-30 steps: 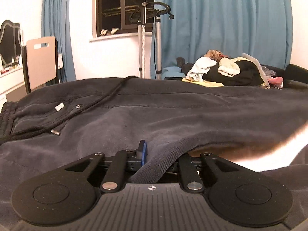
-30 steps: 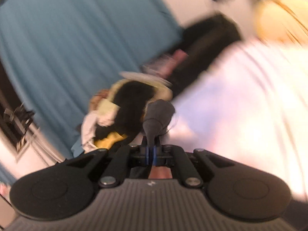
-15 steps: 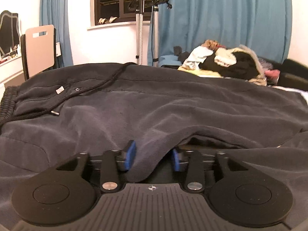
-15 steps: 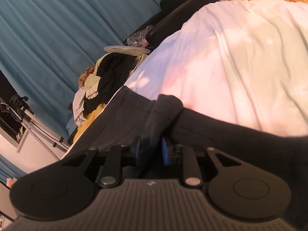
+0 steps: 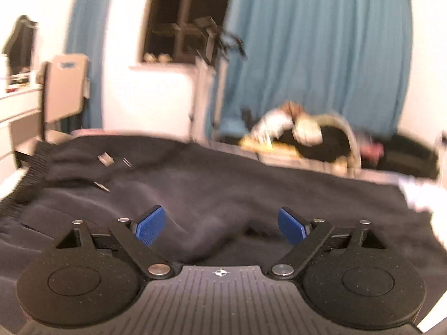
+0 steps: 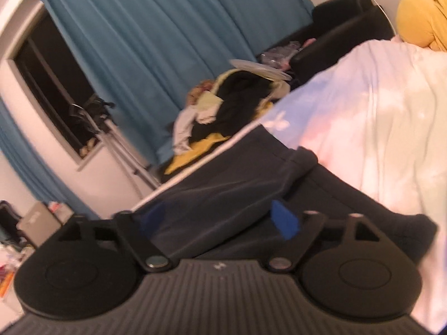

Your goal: Fold clothes

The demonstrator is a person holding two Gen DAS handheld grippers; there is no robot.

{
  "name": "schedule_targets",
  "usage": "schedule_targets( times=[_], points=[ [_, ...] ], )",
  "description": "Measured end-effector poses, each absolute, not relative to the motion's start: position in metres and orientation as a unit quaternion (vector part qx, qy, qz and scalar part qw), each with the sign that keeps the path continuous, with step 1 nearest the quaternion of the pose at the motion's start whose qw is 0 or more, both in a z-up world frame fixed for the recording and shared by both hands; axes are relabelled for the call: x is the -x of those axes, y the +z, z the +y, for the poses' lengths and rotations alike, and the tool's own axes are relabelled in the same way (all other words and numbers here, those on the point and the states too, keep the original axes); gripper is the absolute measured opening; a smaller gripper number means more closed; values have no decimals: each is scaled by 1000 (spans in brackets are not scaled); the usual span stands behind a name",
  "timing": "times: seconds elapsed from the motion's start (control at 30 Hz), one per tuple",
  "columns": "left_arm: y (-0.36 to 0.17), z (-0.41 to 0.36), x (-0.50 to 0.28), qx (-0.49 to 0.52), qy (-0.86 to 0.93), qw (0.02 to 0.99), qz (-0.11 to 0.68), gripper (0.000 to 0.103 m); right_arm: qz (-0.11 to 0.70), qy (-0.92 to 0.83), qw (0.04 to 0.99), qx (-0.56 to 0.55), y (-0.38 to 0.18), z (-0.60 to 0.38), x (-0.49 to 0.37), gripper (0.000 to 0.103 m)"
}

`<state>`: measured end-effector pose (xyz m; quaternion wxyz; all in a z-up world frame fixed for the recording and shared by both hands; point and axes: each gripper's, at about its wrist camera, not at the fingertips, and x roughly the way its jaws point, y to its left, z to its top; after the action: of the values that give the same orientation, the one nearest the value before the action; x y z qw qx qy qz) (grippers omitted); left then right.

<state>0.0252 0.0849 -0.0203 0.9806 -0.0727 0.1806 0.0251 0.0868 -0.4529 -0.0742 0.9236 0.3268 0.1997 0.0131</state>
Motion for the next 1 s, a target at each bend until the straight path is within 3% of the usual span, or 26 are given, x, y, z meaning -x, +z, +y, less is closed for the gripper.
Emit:
schedule_targets(
  times=[0.13,0.2,0.33,0.43,0.63,0.73,0.8,0.9,1.0],
  points=[
    [16,127,15,101,38,986,124,95,204,45,922,-327,-64,-480,-50,96],
    [25,148,29,97,45,987,117,97,220,50,917,-329,-67,-498,-33,103],
    [24,197,50,116,75,981,138,98,239,52,908,-340,-79,-522,-5,103],
    [8,243,72,159,130,966,155,98,258,42,891,-371,-99,-537,4,103],
    [-47,331,117,336,196,901,189,99,286,13,856,-431,-143,-546,2,101],
    [-66,355,136,391,208,877,187,99,274,9,854,-442,-153,-546,-1,85],
    [-74,363,143,419,212,861,195,99,273,-4,853,-445,-158,-547,-5,61],
    [-86,371,144,451,208,845,201,99,259,-26,848,-461,-164,-553,-8,35],
    [-98,378,136,474,184,833,216,98,242,-34,847,-472,-164,-557,-9,18]
  ],
)
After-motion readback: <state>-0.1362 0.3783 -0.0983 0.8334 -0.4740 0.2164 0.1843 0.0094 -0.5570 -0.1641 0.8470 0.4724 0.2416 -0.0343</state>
